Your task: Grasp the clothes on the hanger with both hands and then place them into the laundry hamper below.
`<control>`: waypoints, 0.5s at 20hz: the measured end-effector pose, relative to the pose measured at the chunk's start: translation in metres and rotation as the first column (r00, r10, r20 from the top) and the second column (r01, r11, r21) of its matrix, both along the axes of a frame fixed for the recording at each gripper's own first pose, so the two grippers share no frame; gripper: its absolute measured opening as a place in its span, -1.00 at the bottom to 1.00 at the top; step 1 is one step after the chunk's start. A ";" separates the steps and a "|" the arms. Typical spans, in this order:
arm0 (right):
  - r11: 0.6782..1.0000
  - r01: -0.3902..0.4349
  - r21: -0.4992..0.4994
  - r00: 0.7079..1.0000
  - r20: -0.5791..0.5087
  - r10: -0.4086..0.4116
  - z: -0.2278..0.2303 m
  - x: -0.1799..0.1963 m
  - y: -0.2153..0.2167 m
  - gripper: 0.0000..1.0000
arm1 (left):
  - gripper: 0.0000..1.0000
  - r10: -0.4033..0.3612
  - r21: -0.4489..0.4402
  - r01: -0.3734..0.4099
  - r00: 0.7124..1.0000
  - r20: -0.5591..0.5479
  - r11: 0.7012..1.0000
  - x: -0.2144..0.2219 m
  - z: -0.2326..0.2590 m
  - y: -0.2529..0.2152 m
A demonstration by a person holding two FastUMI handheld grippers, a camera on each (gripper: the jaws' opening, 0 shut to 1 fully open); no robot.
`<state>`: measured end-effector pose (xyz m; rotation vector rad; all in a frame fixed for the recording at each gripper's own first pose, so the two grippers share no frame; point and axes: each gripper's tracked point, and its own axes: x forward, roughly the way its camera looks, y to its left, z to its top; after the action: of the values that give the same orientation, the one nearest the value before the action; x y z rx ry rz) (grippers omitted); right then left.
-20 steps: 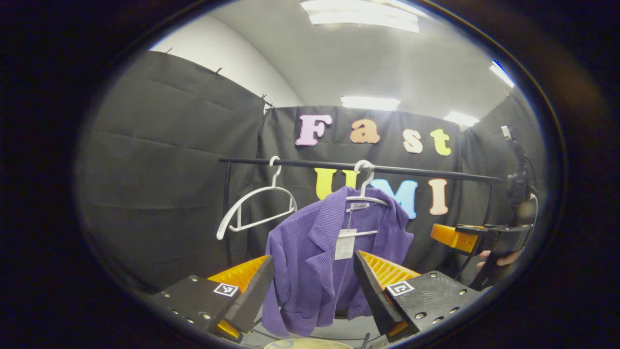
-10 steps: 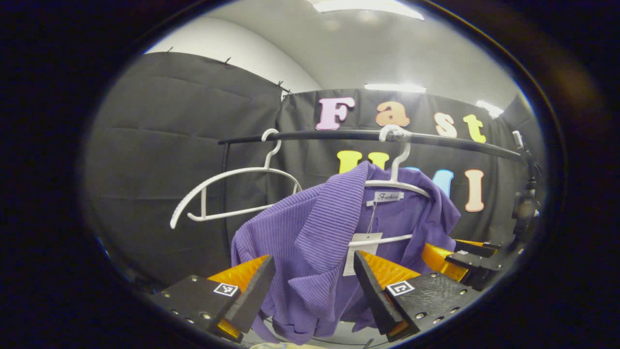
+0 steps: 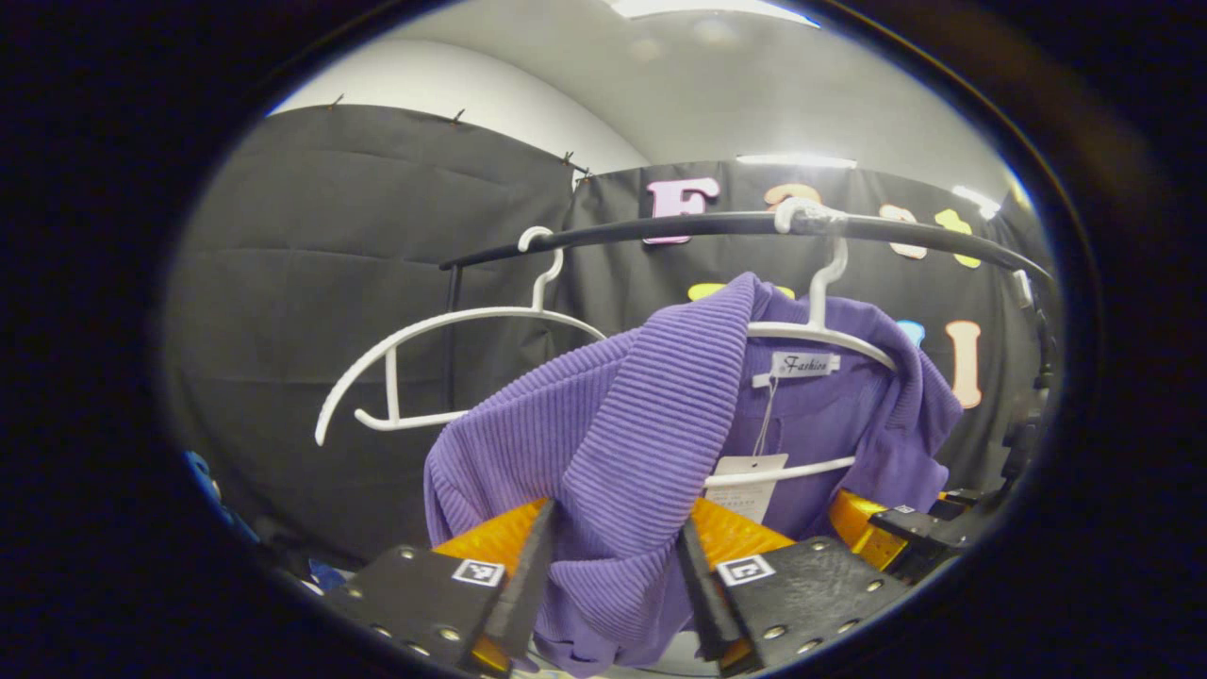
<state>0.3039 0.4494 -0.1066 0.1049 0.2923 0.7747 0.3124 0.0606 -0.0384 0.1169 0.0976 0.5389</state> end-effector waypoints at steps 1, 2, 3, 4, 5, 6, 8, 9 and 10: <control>1.000 0.000 0.016 1.000 0.004 0.000 0.003 0.001 0.000 0.74 | -0.02 -0.009 -0.019 0.009 1.000 -0.001 1.000 0.002 -0.003 -0.001; 1.000 0.002 0.027 1.000 0.010 -0.003 0.005 0.003 -0.001 0.48 | -0.03 -0.028 -0.043 0.028 1.000 0.000 0.999 0.003 -0.005 -0.006; 0.999 0.006 0.035 1.000 0.015 -0.006 0.007 0.005 -0.003 0.31 | 0.11 -0.017 -0.041 0.017 1.000 0.003 0.999 0.001 -0.004 -0.004; 0.999 0.008 0.044 1.000 0.017 -0.009 0.009 0.006 -0.004 0.02 | -0.45 0.015 -0.029 -0.014 1.000 0.021 0.999 -0.005 -0.002 0.004; 0.999 0.004 0.054 1.000 0.009 -0.004 0.009 0.006 -0.004 -0.19 | -1.00 -0.005 -0.035 0.005 1.000 0.020 0.999 0.000 -0.005 0.001; 0.998 -0.007 0.070 1.000 -0.004 0.007 0.010 0.008 -0.004 -0.41 | -0.73 -0.036 -0.044 0.037 0.999 0.016 0.998 -0.001 -0.007 -0.007; 0.992 -0.049 0.119 0.998 -0.031 0.053 0.014 0.008 0.000 -0.81 | -0.92 -0.052 -0.064 0.055 0.998 0.046 0.996 -0.006 -0.003 -0.011; 0.988 -0.070 0.136 0.996 -0.039 0.076 0.014 0.009 0.002 -0.87 | -0.78 -0.055 -0.078 0.059 0.997 0.057 0.995 -0.009 -0.003 -0.012; 0.986 -0.086 0.144 0.995 -0.040 0.093 0.014 0.010 0.003 -0.91 | -0.80 -0.055 -0.084 0.059 0.997 0.059 0.995 -0.013 -0.002 -0.012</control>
<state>0.3144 0.4523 -0.0922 0.2459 0.2874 0.8831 0.2991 0.0490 -0.0402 0.0207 0.0619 0.4799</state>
